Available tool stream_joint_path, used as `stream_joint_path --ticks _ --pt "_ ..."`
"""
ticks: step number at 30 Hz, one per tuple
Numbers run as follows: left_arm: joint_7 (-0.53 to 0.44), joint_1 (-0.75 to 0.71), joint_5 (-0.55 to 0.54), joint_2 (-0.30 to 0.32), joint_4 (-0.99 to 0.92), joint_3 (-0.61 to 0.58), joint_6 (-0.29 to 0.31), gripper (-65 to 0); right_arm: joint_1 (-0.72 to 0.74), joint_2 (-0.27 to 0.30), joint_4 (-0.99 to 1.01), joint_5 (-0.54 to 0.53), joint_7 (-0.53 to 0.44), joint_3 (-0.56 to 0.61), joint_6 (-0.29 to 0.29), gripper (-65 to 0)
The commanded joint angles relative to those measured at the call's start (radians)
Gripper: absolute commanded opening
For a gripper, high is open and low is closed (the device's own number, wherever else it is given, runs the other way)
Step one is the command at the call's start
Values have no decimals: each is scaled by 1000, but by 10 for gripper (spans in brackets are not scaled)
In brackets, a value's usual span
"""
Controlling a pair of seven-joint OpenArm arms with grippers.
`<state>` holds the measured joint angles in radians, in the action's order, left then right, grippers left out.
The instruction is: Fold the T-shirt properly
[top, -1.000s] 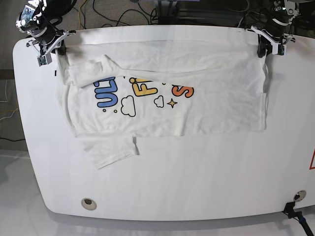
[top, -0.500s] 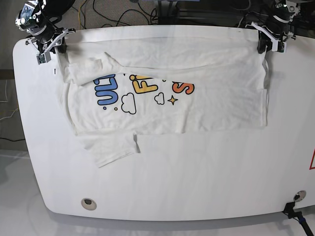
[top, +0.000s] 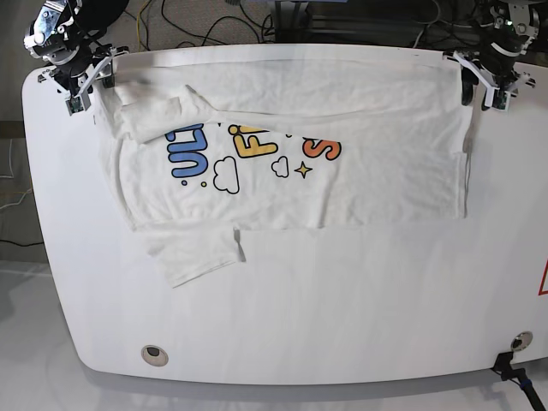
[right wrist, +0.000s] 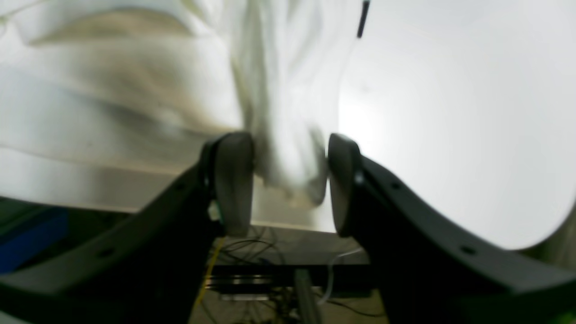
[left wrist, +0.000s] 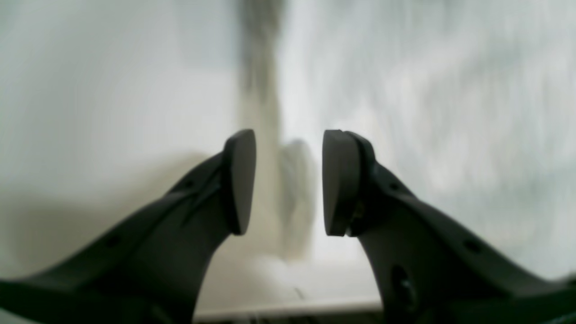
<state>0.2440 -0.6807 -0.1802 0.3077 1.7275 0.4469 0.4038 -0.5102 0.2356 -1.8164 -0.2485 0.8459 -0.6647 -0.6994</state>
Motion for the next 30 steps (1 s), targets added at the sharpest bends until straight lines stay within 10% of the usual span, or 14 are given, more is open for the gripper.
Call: stream_joint_path --ticks 1,13,19,30 --pt "-22 2 -11 12 39 19 -3 -422 3 21 -70 -8 -4 -8 1 -382" --pt "-21 37 -11 6 110 17 -3 -422 64 34 -133 -131 37 -8 1 -390" --pt "-21 37 -11 5 108 16 -3 -422 61 28 -118 -325 39 -50 1 -650" --pt "-21 51 -11 5 105 5 -3 -422 69 28 139 -332 37 -51 1 -650"
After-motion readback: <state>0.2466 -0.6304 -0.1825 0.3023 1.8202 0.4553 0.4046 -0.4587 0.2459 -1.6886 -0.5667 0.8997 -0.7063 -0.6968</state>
